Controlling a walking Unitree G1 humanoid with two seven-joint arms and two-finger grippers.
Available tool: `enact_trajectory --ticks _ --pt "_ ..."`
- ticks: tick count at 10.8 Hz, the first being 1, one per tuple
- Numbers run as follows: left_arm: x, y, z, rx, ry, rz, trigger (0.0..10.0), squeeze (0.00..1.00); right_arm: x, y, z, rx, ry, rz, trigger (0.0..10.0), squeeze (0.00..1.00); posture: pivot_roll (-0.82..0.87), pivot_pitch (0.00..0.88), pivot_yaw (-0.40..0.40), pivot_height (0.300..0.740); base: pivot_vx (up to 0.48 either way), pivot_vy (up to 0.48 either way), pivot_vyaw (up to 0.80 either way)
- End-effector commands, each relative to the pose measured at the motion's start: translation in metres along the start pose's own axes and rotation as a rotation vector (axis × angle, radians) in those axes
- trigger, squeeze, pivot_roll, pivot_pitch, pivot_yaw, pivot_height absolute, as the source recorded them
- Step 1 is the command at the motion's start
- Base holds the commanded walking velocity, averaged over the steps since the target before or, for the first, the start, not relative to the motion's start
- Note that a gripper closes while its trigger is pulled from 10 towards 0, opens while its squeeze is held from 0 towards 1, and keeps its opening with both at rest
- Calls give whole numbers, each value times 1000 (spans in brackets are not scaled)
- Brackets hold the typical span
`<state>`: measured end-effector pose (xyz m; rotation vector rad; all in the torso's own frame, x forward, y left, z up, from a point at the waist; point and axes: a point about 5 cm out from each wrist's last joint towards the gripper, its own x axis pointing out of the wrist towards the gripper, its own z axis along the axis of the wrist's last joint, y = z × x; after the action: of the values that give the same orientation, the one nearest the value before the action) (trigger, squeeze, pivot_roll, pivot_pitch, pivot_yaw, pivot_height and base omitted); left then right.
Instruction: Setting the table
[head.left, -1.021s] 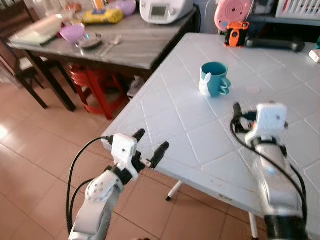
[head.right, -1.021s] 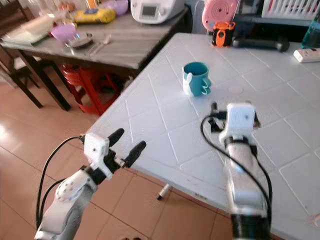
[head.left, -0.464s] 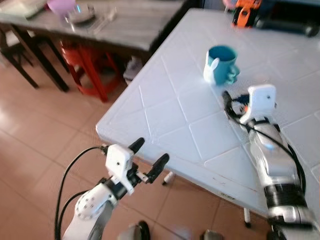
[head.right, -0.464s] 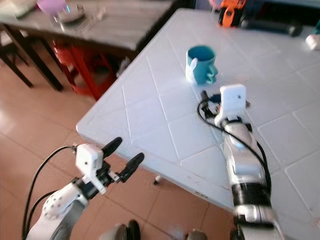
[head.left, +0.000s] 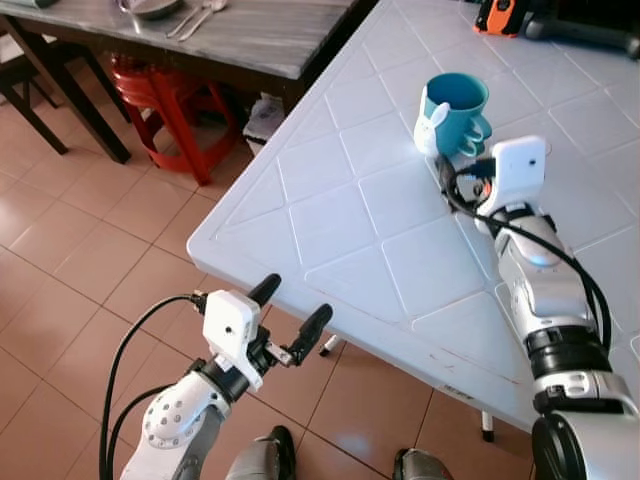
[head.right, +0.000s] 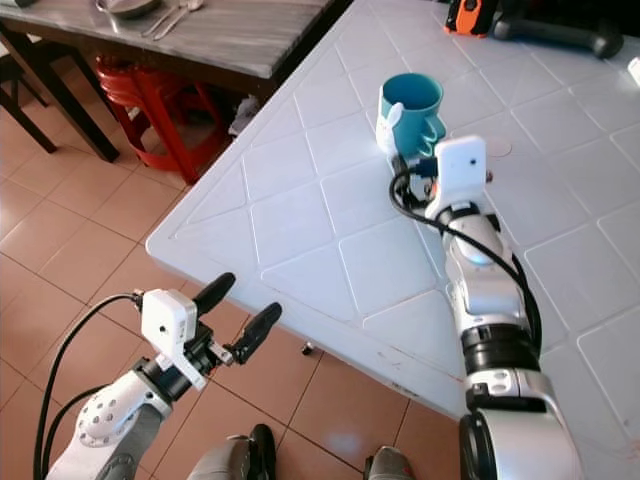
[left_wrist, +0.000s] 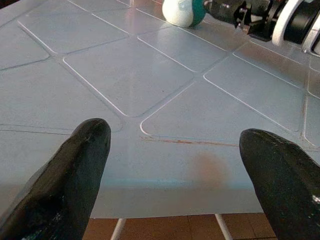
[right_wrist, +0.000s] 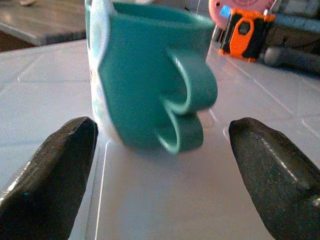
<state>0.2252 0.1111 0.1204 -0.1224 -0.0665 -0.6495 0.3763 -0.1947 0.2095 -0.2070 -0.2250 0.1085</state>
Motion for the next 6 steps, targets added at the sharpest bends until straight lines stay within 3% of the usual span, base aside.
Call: enact_trajectory --ticks 1,2,3,4,6 --pt "-4 4 0 19 17 26 10000 0 3 1 5 -12 -22 9 10000 0 7 281 90 740 0 0 0" --pt "-3 4 -1 21 18 26 10000 0 5 -2 7 -13 -29 11 10000 0 4 277 91 740 0 0 0" --pt "-1 4 0 24 16 28 10000 0 6 -5 8 -20 -33 7 4235 0 2 273 92 740 0 0 0" --pt "0 5 0 27 15 30 10000 0 7 -7 10 -24 -40 3 0 0 1 268 93 740 0 0 0" --pt "2 6 1 35 10 35 10000 0 10 -8 10 -26 -44 5 0 0 4 263 93 740 0 0 0"
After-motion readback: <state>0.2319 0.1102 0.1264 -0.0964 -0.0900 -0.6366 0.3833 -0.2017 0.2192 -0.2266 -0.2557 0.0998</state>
